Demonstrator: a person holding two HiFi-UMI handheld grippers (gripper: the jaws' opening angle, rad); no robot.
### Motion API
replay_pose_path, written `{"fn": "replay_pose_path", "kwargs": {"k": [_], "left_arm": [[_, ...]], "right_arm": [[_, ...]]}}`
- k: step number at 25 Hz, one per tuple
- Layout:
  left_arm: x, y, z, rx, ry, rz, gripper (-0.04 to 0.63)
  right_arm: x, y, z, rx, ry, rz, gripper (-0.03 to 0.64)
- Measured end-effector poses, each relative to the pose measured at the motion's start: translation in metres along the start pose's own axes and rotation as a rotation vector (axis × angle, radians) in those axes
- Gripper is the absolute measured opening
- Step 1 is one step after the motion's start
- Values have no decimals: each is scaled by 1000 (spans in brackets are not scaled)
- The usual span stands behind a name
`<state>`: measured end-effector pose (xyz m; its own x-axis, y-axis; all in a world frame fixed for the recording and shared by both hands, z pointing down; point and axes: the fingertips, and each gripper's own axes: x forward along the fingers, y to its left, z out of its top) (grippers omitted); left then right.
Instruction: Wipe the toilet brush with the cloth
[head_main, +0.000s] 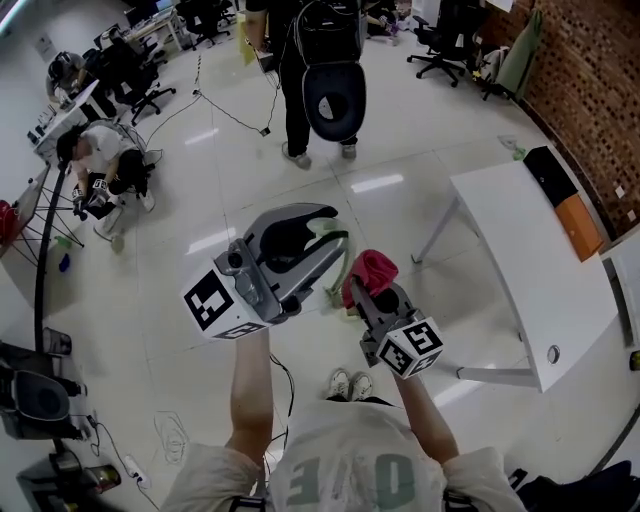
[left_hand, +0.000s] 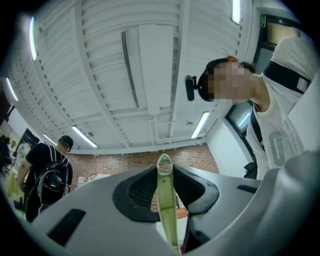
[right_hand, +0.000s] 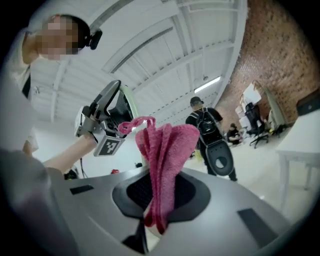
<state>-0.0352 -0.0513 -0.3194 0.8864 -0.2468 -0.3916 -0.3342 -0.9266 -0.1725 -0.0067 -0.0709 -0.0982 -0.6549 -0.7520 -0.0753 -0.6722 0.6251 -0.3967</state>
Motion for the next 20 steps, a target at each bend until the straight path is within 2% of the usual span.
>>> {"fn": "replay_pose_path", "kwargs": {"k": [2, 3, 8, 11, 20], "left_arm": [[-3, 7, 1, 0, -19, 45, 107], [-4, 10, 1, 5, -27, 67, 107], [-2, 19, 0, 44, -27, 142, 107], [3, 20, -1, 41, -30, 160, 107], [5, 11, -13, 69, 22, 183, 107]], "right_arm": [[-15, -2, 1, -51, 2, -86, 31], [-21, 3, -2, -61, 14, -99, 31], [-16, 36, -50, -18, 178, -25, 31], [-2, 37, -68, 7, 252, -28, 31], [7, 25, -53, 40, 249, -97, 31]]}}
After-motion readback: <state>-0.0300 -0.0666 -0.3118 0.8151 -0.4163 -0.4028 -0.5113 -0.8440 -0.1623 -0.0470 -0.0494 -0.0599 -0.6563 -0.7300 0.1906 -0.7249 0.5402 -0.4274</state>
